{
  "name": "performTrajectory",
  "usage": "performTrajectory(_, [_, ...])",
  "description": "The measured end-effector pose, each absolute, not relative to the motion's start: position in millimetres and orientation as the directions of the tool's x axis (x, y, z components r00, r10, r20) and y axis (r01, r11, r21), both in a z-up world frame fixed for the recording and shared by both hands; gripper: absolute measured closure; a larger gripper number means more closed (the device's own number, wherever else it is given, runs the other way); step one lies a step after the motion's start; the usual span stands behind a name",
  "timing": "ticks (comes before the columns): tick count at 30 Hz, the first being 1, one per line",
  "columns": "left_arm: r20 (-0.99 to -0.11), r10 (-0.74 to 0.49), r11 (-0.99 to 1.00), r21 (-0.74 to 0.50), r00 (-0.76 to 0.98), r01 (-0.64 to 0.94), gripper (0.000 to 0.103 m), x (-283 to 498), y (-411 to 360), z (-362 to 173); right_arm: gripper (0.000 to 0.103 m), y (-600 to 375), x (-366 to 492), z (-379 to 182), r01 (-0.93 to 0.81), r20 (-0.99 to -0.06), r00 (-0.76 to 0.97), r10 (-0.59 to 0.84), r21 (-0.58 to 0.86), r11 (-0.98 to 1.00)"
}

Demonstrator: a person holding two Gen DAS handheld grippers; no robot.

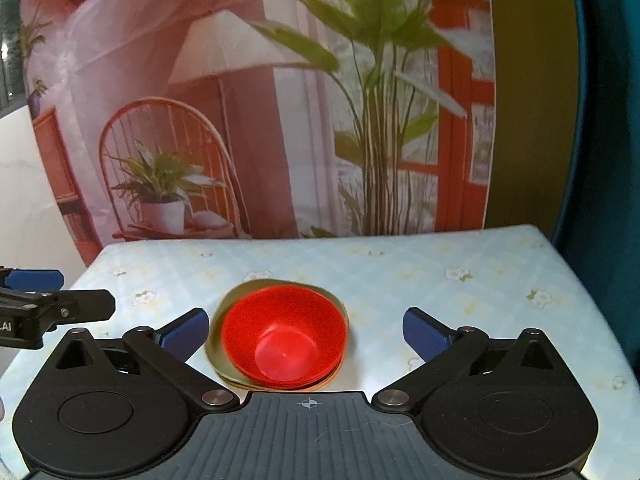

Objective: Organize plates and bowls

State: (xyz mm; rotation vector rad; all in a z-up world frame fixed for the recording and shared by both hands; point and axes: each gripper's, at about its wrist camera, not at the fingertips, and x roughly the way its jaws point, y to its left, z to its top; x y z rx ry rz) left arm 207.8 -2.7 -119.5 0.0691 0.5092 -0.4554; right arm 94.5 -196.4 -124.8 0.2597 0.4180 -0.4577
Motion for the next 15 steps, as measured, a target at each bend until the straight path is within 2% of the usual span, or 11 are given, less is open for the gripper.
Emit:
performTrajectory(5, [-0.441, -0.392, 0.908, -0.041, 0.807, 0.418, 0.000, 181, 9, -103, 0.000, -180, 76, -110, 0.479, -0.405, 0.824, -0.396, 0.127, 0.868])
performTrajectory(8, [-0.409, -0.361, 0.923, -0.029, 0.838, 0.384, 0.000, 166, 13, -93, 0.000, -172, 70, -102, 0.505, -0.411, 0.808, -0.421, 0.116, 0.855])
performTrajectory(15, [-0.352, -0.340, 0.936, -0.034, 0.872, 0.351, 0.000, 137, 25, -69, 0.000, -157, 53, -86, 0.460, -0.372, 0.849, -0.376, 0.169, 0.872])
